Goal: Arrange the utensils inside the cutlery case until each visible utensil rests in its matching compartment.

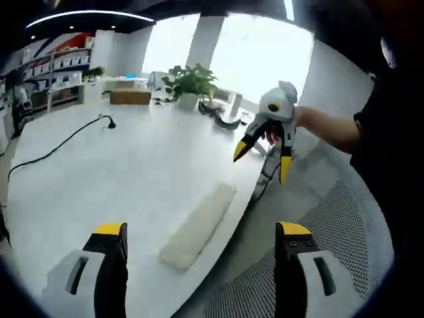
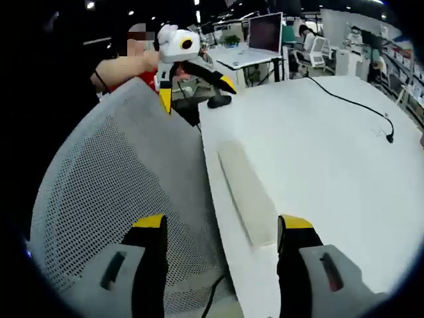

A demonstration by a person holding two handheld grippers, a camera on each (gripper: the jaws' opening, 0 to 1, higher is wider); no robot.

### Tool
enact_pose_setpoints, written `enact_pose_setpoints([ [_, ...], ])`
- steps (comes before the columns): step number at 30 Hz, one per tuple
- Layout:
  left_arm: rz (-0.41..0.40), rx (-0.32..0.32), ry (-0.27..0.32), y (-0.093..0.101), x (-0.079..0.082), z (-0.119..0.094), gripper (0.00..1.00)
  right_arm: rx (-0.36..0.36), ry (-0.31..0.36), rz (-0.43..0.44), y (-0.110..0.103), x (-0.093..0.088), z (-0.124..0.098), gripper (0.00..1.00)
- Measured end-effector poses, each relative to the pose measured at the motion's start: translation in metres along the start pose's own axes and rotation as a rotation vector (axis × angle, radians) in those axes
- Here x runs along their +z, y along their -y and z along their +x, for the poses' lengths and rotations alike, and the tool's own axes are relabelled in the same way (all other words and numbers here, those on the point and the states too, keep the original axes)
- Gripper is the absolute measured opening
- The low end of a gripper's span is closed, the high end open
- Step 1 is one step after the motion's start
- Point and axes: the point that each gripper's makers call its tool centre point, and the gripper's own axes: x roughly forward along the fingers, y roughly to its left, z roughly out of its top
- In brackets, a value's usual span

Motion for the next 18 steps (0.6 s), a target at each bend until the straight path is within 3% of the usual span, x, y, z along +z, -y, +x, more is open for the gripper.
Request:
enact_pose_setpoints([
  [3, -0.031, 0.041, 0.032, -0.001, -0.007, -0.009, 0.92, -0.060, 0.066, 0.102, 0.006, -0.011, -0.005, 0.70],
  [4, -0.044, 0.106, 0.042, -0.009, -0.010, -0.011, 0.93, -0.070, 0.102, 0.135, 0.007, -0.011, -0.007, 0.70],
  [5, -0.045, 0.128, 0.042, -0.012, -0.011, -0.012, 0.96, -0.085, 0.159, 0.197, 0.008, -0.009, -0.007, 0.68],
  [6, -0.041, 0.214, 0.030, -0.026, -0.015, -0.016, 0.98, -0.096, 0.199, 0.240, 0.010, -0.007, -0.007, 0.67],
  [9, -0.070, 0.300, 0.087, -0.039, -0.013, -0.022, 0.99, -0.123, 0.347, 0.342, 0.009, 0.002, -0.003, 0.66],
  [13, -0.194, 0.362, 0.228, -0.054, 0.002, -0.039, 1.00, -0.153, 0.395, 0.362, 0.009, 0.006, 0.001, 0.66],
  [15, -0.212, 0.398, 0.295, -0.060, 0.011, -0.048, 1.00, -0.172, 0.403, 0.360, 0.009, 0.009, 0.004, 0.65],
  [18, -0.196, 0.452, 0.333, -0.066, 0.014, -0.057, 1.00, -0.236, 0.427, 0.336, 0.015, 0.014, 0.004, 0.65],
])
